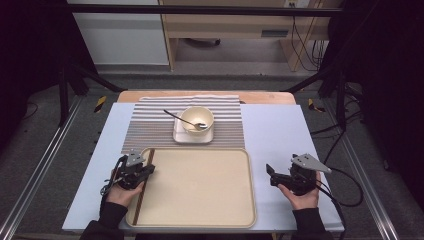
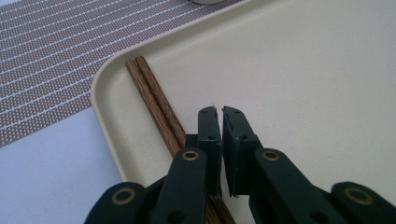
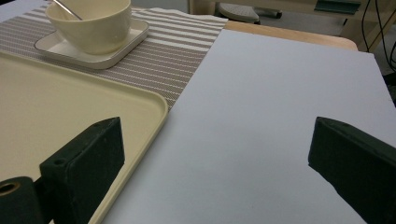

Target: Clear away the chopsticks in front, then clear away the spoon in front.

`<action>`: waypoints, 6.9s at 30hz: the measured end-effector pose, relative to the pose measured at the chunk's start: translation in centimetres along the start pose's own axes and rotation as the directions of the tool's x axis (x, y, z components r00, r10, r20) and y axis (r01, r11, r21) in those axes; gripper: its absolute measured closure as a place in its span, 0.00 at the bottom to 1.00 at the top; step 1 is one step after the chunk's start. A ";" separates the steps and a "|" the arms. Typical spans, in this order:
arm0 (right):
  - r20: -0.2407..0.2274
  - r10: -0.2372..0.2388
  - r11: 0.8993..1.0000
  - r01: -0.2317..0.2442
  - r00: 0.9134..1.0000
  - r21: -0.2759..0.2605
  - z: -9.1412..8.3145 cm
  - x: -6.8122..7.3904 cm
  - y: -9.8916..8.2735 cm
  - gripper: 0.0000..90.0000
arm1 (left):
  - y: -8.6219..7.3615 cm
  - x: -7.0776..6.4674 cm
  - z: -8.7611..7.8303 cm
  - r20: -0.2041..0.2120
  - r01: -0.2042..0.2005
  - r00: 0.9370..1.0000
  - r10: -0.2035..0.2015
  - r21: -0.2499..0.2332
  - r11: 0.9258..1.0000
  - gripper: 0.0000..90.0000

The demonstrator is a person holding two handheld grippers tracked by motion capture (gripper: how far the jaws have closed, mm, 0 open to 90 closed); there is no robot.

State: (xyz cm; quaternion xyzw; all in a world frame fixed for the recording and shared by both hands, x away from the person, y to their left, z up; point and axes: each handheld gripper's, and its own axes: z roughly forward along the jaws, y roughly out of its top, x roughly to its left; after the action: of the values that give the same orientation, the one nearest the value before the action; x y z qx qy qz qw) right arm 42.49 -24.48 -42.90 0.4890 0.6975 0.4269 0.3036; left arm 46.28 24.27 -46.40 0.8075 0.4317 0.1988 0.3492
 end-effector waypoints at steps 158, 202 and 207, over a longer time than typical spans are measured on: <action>-0.010 0.025 0.999 -0.025 1.000 -0.020 -0.2 -0.2 0.3 0.05 | 15.5 -1.4 -1.5 0.067 0.063 0.997 -0.037 -0.435 0.898 0.98; -0.011 0.014 1.000 -0.014 1.000 -0.023 -0.5 0.1 0.2 0.05 | 7.0 -8.3 -6.0 0.193 -0.041 0.974 0.115 -0.348 0.937 0.98; -0.009 0.011 1.000 -0.011 1.000 -0.020 -0.5 0.2 0.2 0.05 | 6.4 -9.4 -6.0 0.213 -0.049 0.969 0.128 -0.338 0.940 0.98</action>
State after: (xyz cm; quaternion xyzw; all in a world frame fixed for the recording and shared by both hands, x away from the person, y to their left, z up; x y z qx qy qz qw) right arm 42.09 -24.41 -42.55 0.4877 0.6919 0.4377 0.3031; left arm 40.94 16.28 -37.77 0.7739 0.3116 0.1884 0.5182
